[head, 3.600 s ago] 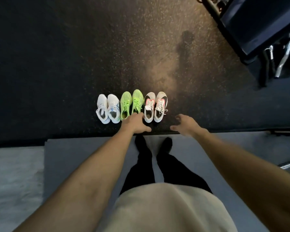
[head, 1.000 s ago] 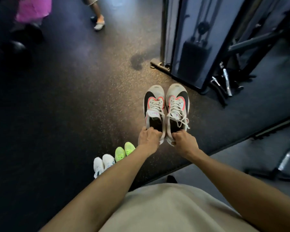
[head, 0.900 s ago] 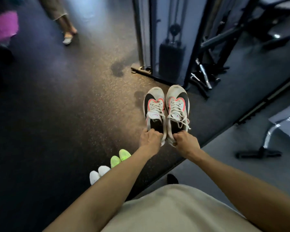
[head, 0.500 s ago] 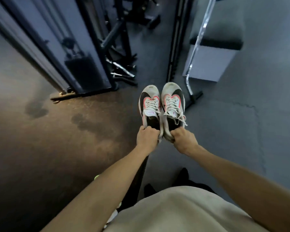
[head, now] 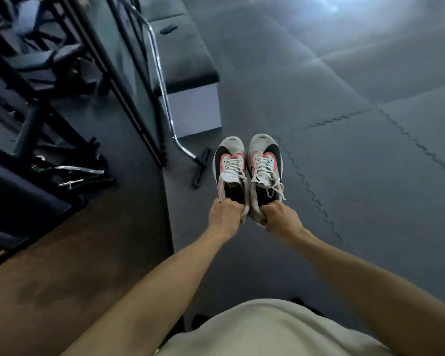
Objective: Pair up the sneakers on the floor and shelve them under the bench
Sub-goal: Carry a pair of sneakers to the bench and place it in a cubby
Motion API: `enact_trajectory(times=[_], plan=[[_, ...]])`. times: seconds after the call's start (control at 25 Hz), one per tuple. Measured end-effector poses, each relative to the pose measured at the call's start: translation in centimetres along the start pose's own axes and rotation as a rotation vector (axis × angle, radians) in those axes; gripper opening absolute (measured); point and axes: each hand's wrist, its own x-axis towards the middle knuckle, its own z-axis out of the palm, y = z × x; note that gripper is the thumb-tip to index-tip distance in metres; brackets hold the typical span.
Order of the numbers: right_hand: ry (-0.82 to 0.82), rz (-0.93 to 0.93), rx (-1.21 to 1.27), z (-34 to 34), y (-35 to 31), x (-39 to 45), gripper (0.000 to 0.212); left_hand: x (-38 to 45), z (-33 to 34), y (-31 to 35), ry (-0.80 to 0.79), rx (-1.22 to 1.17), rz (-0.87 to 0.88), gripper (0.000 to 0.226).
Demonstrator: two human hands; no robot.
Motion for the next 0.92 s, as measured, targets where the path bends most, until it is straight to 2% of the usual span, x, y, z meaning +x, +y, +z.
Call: enact_trajectory(times=[0.24, 0.4, 0.6, 0.92], plan=[[0.07, 0.065, 0.075, -4.6, 12.9, -0.2, 0.011, 8.2, -2.4, 11.6, 0.013, 0.028, 0.098, 0.011], [0.097, 0.095, 0.093, -7.5, 18.9, 2.5, 0.013, 14.2, -3.7, 16.0, 0.019, 0.049, 0.119, 0.013], [0.076, 0.107, 0.083, -10.8, 24.4, 9.3, 0.015, 23.5, -4.1, 18.0, -0.005, 0.057, 0.128, 0.014], [0.076, 0.146, 0.094, -17.5, 32.2, 26.7, 0.01, 44.1, -6.3, 17.2, -0.012, 0.003, 0.174, 0.012]])
